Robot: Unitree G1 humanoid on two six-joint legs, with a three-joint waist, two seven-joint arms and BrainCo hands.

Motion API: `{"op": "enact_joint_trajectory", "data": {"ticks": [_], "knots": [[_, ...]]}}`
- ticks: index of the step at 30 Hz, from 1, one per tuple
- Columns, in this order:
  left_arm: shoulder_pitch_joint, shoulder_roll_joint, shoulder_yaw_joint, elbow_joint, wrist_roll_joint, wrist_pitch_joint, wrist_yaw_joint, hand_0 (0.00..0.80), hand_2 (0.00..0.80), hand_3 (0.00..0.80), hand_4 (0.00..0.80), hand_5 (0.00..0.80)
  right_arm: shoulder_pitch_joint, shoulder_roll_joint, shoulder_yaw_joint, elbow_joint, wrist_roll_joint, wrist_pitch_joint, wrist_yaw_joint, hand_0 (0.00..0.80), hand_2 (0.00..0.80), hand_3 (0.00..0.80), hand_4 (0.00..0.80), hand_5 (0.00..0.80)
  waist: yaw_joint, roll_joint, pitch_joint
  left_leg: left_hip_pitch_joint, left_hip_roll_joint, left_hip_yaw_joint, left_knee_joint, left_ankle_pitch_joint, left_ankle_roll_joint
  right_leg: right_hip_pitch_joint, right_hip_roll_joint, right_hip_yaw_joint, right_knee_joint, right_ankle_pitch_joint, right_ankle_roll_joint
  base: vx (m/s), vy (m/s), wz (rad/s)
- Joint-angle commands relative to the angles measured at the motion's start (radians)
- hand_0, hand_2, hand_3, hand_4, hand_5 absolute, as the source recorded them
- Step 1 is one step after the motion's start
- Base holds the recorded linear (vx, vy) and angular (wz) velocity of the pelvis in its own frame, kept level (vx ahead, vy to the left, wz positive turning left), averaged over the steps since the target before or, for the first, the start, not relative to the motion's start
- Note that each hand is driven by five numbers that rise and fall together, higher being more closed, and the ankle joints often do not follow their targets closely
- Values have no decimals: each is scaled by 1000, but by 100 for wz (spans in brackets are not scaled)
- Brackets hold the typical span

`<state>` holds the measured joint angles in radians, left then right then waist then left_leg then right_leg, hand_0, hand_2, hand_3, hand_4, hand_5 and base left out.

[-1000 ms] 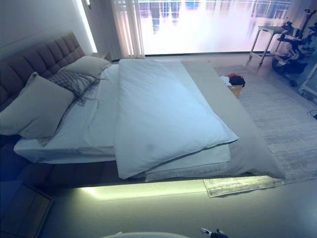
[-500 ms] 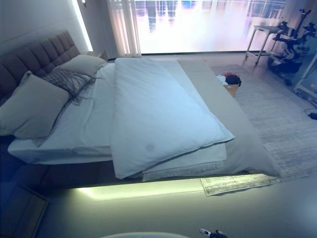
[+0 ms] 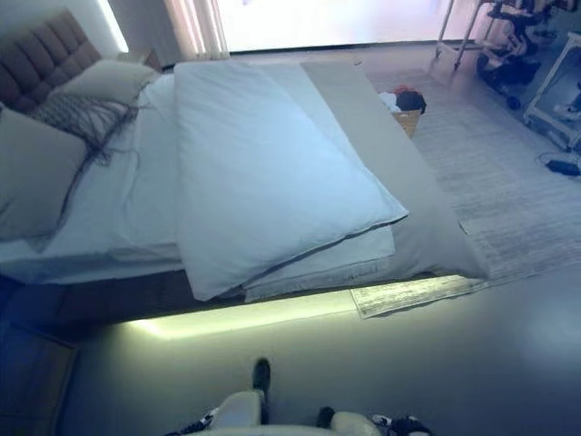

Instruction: Make the bed neatly

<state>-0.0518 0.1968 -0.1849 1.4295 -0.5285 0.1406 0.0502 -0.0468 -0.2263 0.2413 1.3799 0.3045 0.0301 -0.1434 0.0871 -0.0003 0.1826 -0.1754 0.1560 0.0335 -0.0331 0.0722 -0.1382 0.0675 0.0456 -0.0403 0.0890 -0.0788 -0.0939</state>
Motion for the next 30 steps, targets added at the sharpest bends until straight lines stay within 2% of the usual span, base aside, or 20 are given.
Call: {"op": "enact_joint_trajectory", "data": {"ticks": [1,4,7,10,11,14,16,19,21,23,25,26,28,30], "knots": [[45,-24,23,-29,14,-21,23,0,0,0,0,0,-2,-17,-12,-2,-6,-32,-19,0,0,0,0,0,2,4,-35,-103,-13,29,-54,142,42,264,-41,65,-35,-141,111,320,234,-37],[50,-16,25,-24,31,-17,40,0,0,0,0,0,-2,-8,-27,13,22,-40,-26,0,0,0,0,0,5,7,-60,-65,-8,68,-54,125,48,297,-90,37,-21,-164,145,433,304,-34],[49,-5,23,-31,57,-18,36,0,0,0,0,0,7,8,-42,12,22,-50,6,0,0,0,0,0,8,7,-91,-22,-17,81,-52,127,60,308,-134,7,-17,-152,170,481,338,5],[27,-1,9,-32,67,5,36,0,0,0,0,0,0,29,-47,4,16,-50,-21,0,0,0,0,0,7,-3,-123,39,-53,82,-31,86,102,294,-228,-54,-2,-76,222,410,361,4],[24,0,5,-32,67,6,35,0,0,0,0,0,-1,32,-47,2,14,-51,-20,0,0,0,0,0,6,-6,-125,42,-60,82,-28,80,108,288,-237,-54,5,-63,228,385,351,18],[8,8,-15,-34,80,8,26,0,0,0,0,0,-6,43,-33,-18,-3,-63,-4,0,0,0,0,0,6,-26,-139,37,-115,78,3,43,152,241,-262,-34,84,43,240,316,274,16],[-7,17,-27,-31,96,14,22,0,0,0,0,0,-10,49,-23,-32,12,-71,-6,0,0,0,0,0,0,-34,-141,32,-138,77,23,23,176,183,-269,-17,188,120,240,271,187,22],[-18,27,-35,-38,111,26,25,0,0,0,0,0,-13,49,-16,-49,27,-63,-11,0,0,0,0,0,-17,-32,-135,53,-143,91,23,11,185,80,-265,-19,218,160,231,227,75,16],[-28,37,-36,-41,98,28,25,0,0,0,0,0,-19,44,-12,-50,46,-61,-13,0,0,0,0,0,-37,-20,-116,85,-126,110,12,11,171,-27,-224,-49,153,127,216,166,-57,-4],[-48,46,-41,-42,89,19,24,0,0,0,0,0,-27,39,-11,-50,79,-68,-15,0,0,0,0,0,-55,-13,-86,109,-115,111,9,1,153,-141,-184,-73,56,129,206,23,-149,-16],[-83,48,-39,-49,78,5,31,0,0,0,0,0,-59,34,-14,-40,102,-76,-20,0,0,0,0,0,-78,-28,-45,113,-130,110,17,-34,147,-263,-183,-74,-45,244,220,-100,-180,-15],[-106,50,-42,-57,61,3,36,0,0,0,0,0,-79,32,-15,-39,103,-68,-21,0,0,0,0,0,-89,-29,-22,115,-131,113,26,-58,148,-312,-189,-74,-58,273,224,-90,-161,-10],[-123,47,-42,-63,36,-7,41,0,0,0,0,0,-100,30,-1,-34,94,-50,-22,0,0,0,0,0,-91,-33,-3,120,-134,121,66,-97,157,-325,-194,-78,-31,254,220,40,-165,25],[-101,28,-36,-65,38,-2,60,0,0,0,0,0,-94,31,5,-40,82,-14,-24,0,0,0,0,0,-83,-35,-15,135,-137,101,99,-110,159,-277,-193,-85,-10,225,213,262,-140,62]]}}
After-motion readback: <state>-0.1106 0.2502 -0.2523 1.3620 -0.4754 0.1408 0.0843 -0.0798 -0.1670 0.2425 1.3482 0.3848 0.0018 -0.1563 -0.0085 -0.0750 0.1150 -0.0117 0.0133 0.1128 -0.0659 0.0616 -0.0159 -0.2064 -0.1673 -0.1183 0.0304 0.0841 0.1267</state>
